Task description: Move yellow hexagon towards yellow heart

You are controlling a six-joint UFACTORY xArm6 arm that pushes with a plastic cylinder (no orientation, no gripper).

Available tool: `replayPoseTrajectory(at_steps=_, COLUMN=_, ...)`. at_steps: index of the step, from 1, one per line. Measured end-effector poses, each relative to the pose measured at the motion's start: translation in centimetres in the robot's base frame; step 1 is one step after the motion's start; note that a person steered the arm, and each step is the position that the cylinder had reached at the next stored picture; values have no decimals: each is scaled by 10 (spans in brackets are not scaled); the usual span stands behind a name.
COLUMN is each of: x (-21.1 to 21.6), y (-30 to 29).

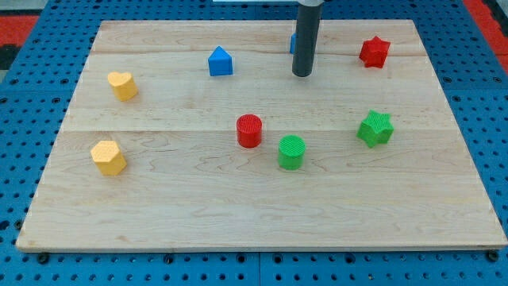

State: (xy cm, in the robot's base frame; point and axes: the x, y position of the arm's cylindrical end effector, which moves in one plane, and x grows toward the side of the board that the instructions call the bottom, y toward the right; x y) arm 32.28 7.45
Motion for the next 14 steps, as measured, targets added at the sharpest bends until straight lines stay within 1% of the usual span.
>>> replayPoseTrajectory(at_steps=1, x=-1, y=0)
replayPoseTrajectory(at_steps=2, x=-3, y=-16)
replayPoseTrajectory(at_steps=3, x=4, y=-93)
replayPoseTrajectory(at_steps=4, x=36, y=-131)
replayPoseTrajectory(at_steps=7, x=165, y=-135)
replayPoseTrajectory(at_steps=8, x=202, y=-161)
replayPoseTrajectory(at_steps=9, x=208, y=-215)
replayPoseTrajectory(at_steps=10, x=186, y=-259)
replayPoseTrajectory(at_steps=11, x=165, y=-283)
replayPoseTrajectory(at_steps=12, x=194, y=-282)
replayPoseTrajectory(at_steps=13, x=209, y=-318)
replayPoseTrajectory(at_steps=14, x=185, y=-333)
